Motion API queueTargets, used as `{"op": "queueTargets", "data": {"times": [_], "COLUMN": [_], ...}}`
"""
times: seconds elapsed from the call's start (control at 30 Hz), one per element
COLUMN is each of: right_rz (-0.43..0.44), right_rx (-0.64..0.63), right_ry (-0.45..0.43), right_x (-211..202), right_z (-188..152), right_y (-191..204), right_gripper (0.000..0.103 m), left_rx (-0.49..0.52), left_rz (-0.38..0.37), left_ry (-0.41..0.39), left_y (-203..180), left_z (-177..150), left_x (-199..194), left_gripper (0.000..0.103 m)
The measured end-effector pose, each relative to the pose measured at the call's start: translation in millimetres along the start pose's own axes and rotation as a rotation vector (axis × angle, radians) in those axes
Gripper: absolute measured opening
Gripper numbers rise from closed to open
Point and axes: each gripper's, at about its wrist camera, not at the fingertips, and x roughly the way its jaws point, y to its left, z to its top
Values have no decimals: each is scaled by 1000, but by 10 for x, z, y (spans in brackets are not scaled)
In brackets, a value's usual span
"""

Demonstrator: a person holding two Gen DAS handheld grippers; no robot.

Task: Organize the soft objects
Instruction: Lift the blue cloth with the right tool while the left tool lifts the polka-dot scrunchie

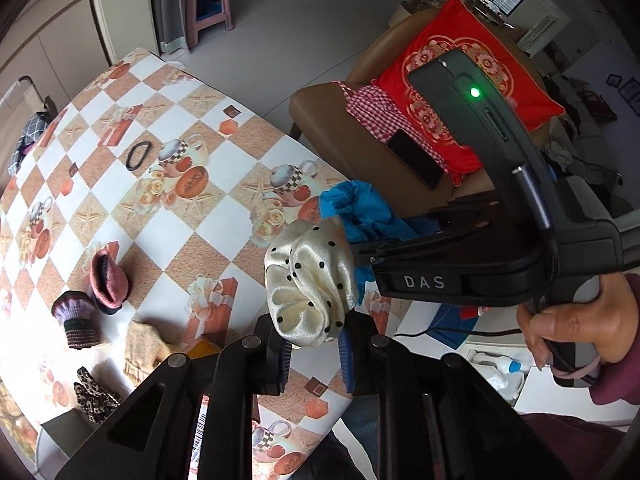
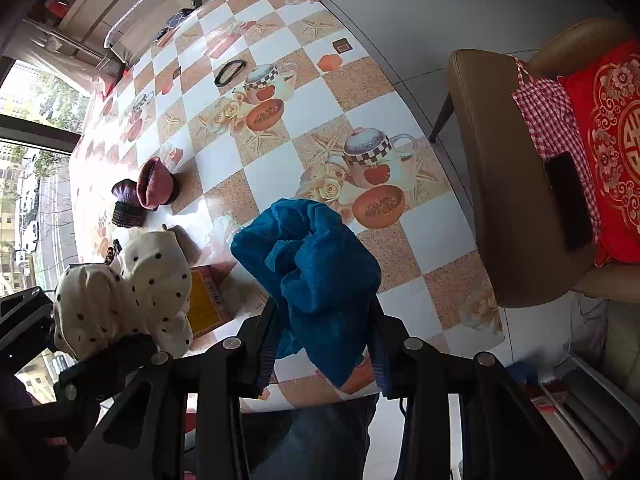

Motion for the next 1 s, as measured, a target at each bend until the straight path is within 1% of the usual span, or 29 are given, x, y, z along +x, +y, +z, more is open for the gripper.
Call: {"op": "queueTargets", "data": {"times": [0.1, 0.2, 0.33, 0.4, 0.57, 0.9, 1.0], "right_rz": [-13, -17, -16, -13, 6, 35, 42], "right_rx": [-14, -26, -40, -55, -124, -286, -344], "right_ry": [4, 20, 45, 53, 94, 196, 230], "right_x": [4, 48, 120, 144, 239, 454, 520], "right_z": [-83, -168, -276, -326, -463, -789, -879], "right_y": [-5, -2, 21, 53, 191, 625, 761], "right_gripper": [41, 41, 41, 41, 41, 41, 41], "left_rx": [23, 47, 89, 104, 119, 75, 20], "left_rz": [-41, -61, -60, -75, -75, -50, -41], "left_ry": [6, 19, 35, 48, 86, 106, 108], "left_y": [-78, -141, -212, -228, -182, 46, 195], "left_z": [-103, -207, -352, -447, -758, -1314, -1456], "left_x": [2, 27, 53, 61, 85, 0, -31], "left_gripper": [21, 21, 21, 21, 21, 22, 21]}}
